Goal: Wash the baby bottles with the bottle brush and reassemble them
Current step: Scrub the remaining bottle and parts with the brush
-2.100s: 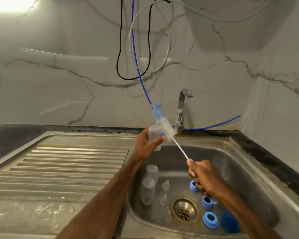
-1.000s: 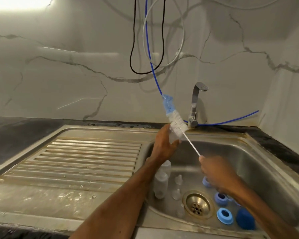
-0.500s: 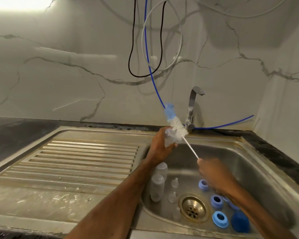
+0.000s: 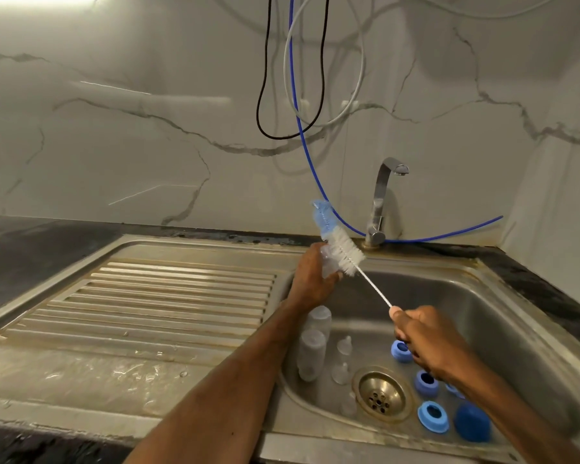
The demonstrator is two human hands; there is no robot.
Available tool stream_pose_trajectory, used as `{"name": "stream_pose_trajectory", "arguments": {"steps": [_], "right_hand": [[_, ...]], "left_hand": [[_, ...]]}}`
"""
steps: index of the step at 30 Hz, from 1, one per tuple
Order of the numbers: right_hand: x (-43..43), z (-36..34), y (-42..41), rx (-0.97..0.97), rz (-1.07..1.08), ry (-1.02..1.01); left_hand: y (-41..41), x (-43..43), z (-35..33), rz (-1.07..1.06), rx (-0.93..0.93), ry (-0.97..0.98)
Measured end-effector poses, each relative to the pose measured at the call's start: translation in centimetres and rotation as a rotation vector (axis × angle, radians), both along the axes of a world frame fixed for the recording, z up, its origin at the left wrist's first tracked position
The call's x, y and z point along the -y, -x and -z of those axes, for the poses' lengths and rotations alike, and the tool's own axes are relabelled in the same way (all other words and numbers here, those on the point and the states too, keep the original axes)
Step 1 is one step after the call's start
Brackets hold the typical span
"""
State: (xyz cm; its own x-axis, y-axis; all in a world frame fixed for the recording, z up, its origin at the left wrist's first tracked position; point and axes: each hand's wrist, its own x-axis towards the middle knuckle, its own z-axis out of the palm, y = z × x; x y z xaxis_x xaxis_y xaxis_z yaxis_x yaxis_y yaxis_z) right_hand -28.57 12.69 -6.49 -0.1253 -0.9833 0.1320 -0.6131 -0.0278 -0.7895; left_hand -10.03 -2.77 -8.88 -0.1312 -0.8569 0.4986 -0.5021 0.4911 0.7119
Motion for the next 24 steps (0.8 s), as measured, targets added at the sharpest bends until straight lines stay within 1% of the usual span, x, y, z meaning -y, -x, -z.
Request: {"name": "stream_pose_trajectory", "arguments": {"steps": [2, 3, 5, 7, 10, 12, 14, 15, 17, 18, 19, 22, 24], "right_hand": [[0.1, 0.1, 0.0, -0.069, 0.011, -0.002], [0.4, -0.1, -0.1, -0.067, 0.027, -0.004], [1.0, -0.7, -0.1, -0.013, 0.046, -0.008], [0.8, -0.6, -0.2, 0.032, 0.030, -0.018], [-0.1, 0.2, 0.0, 0.017, -0.024, -0.062], [0.0, 0.0, -0.2, 0.005, -0.009, -0.063], [0.4, -0.8, -0.5, 0.087, 0.037, -0.048], [0.5, -1.2, -0.6, 0.158, 0.052, -0.053], [-0.1, -1.4, -0.8, 0.236, 0.032, -0.078], [-0.5, -1.1, -0.7, 0.232, 0.009, -0.100], [-0.8, -0.9, -0.7, 0.209, -0.008, -0.119], [-0.4, -1.2, -0.8, 0.138, 0.026, -0.093], [0.0, -1.7, -0.8, 0.208, 0.051, -0.091]], "left_hand": [[-0.1, -0.2, -0.1, -0.004, 0.005, -0.019], [0.3, -0.6, -0.3, 0.026, 0.030, -0.023], [1.6, -1.3, -0.5, 0.094, 0.090, -0.009], [2.0, -1.4, -0.5, 0.100, 0.093, 0.009], [0.1, -0.3, -0.4, 0.009, -0.034, -0.005], [-0.5, -0.4, -0.4, 0.008, -0.030, -0.025], [0.6, -0.9, -0.9, 0.072, 0.005, -0.025], [1.2, -1.2, -1.2, 0.096, -0.015, -0.023], [1.6, -1.3, -1.7, 0.095, -0.157, -0.044], [1.4, -1.2, -1.6, 0.084, -0.209, -0.053], [1.1, -1.0, -1.4, 0.080, -0.212, -0.067], [1.1, -1.3, -1.0, 0.128, -0.073, -0.088], [2.0, -1.6, -1.2, 0.179, -0.042, -0.073]]}}
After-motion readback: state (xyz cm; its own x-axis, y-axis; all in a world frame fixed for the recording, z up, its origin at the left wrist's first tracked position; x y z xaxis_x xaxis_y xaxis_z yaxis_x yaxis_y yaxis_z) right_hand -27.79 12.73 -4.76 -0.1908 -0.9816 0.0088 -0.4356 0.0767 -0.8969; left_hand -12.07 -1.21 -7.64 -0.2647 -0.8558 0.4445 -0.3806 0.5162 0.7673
